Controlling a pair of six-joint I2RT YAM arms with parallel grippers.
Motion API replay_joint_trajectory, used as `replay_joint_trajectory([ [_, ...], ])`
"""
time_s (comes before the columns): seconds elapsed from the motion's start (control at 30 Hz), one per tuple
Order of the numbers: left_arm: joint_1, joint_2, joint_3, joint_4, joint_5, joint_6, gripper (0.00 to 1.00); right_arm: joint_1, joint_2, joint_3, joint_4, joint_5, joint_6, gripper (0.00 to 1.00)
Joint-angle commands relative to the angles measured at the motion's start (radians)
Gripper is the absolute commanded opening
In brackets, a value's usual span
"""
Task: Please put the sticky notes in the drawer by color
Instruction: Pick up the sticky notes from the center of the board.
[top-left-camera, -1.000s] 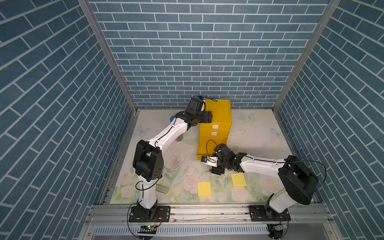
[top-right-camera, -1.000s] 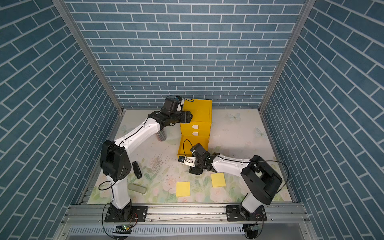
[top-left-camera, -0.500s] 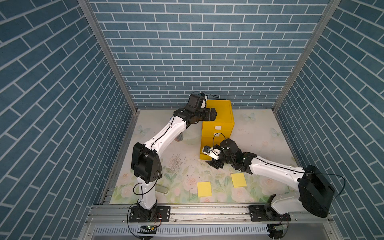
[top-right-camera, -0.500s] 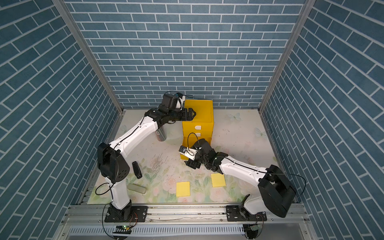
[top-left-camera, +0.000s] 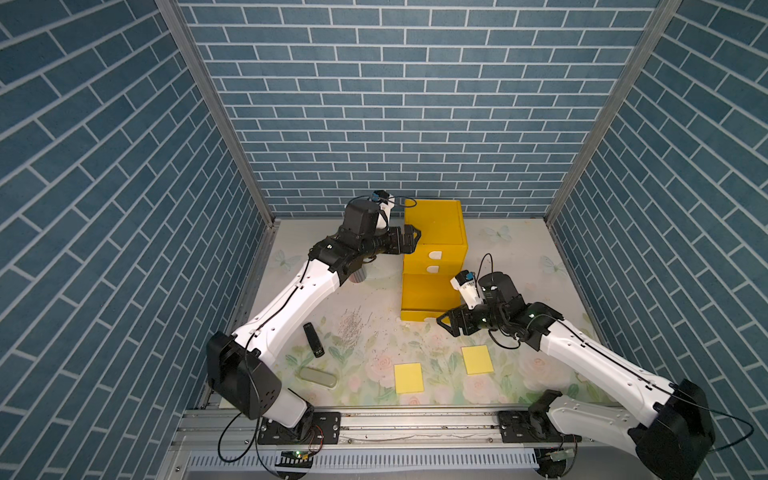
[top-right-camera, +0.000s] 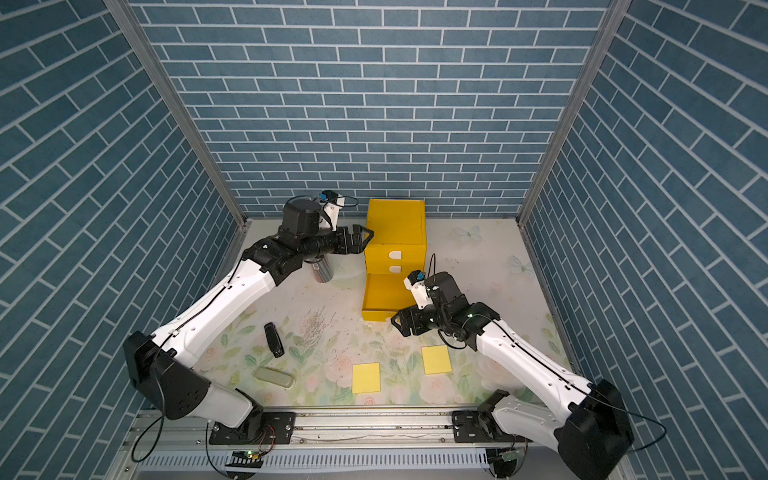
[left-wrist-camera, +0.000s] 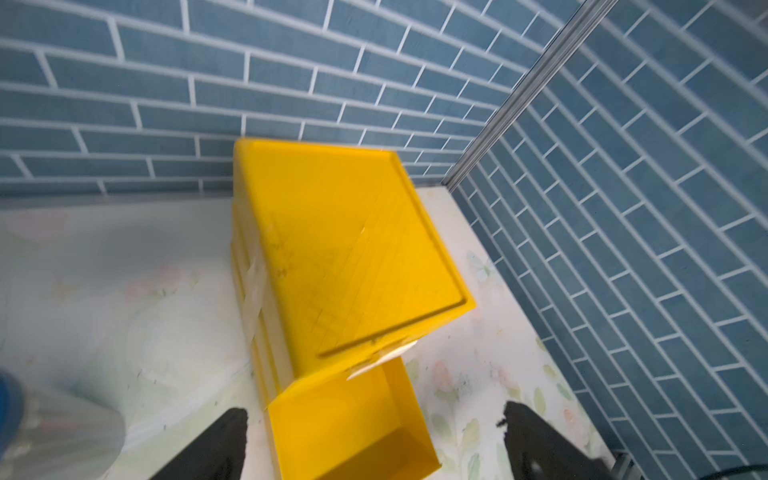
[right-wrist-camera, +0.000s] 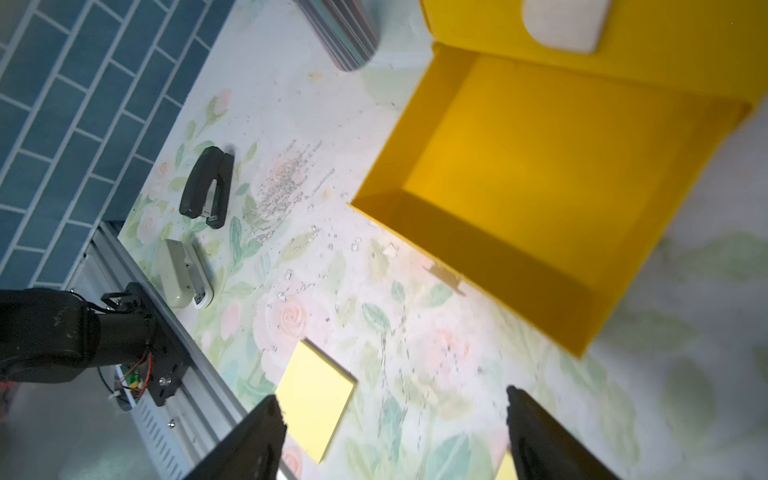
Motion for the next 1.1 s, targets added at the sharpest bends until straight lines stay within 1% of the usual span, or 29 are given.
replay_joint_trajectory([
  [0.0, 0.001, -0.091, -0.123, 0.030, 0.019, 0.008, 1.00, -0.002, 0.021, 0.027, -0.347, 0.174, 0.171, 0.88],
  [0.07, 0.000, -0.143, -0.190, 0.045, 0.028, 0.006, 1.00, 0.001, 0.070, 0.014, -0.422, 0.258, 0.183, 0.89],
  [0.1, 0.000, -0.163, -0.206, 0.038, 0.032, 0.009, 1.00, 0.001, 0.092, -0.001, -0.433, 0.277, 0.186, 0.91],
  [0.3, -0.002, -0.247, -0.266, -0.001, 0.026, 0.027, 1.00, 0.012, 0.169, -0.072, -0.359, 0.249, 0.193, 0.94],
  [0.37, -0.002, -0.256, -0.288, 0.002, 0.026, 0.029, 1.00, 0.012, 0.188, -0.093, -0.306, 0.206, 0.184, 0.96],
  [0.43, -0.002, -0.258, -0.309, 0.015, 0.043, 0.027, 1.00, 0.013, 0.216, -0.109, -0.250, 0.122, 0.170, 0.97],
  [0.47, -0.004, -0.260, -0.314, 0.021, 0.049, 0.018, 1.00, 0.015, 0.228, -0.118, -0.245, 0.120, 0.175, 1.00],
  [0.53, -0.016, -0.272, -0.324, 0.035, 0.057, 0.007, 1.00, 0.015, 0.241, -0.128, -0.253, 0.128, 0.171, 1.00],
  [0.63, -0.028, -0.294, -0.333, 0.038, 0.039, 0.000, 1.00, 0.015, 0.249, -0.132, -0.283, 0.186, 0.168, 1.00],
  [0.77, -0.030, -0.296, -0.338, 0.037, 0.042, 0.003, 1.00, 0.015, 0.262, -0.173, -0.236, 0.141, 0.166, 1.00],
  [0.87, -0.033, -0.292, -0.344, 0.041, 0.043, 0.004, 1.00, 0.015, 0.283, -0.184, -0.222, 0.155, 0.160, 0.99],
  [0.9, -0.032, -0.291, -0.348, 0.048, 0.043, 0.003, 1.00, 0.015, 0.286, -0.182, -0.221, 0.165, 0.162, 0.97],
  [0.97, -0.034, -0.290, -0.354, 0.060, 0.045, -0.002, 1.00, 0.017, 0.297, -0.170, -0.236, 0.180, 0.163, 0.89],
  [1.0, -0.035, -0.290, -0.358, 0.069, 0.045, -0.006, 1.00, 0.023, 0.308, -0.158, -0.250, 0.192, 0.166, 0.88],
  [1.07, -0.036, -0.296, -0.374, 0.098, 0.052, -0.020, 1.00, 0.057, 0.335, -0.134, -0.289, 0.264, 0.185, 0.86],
])
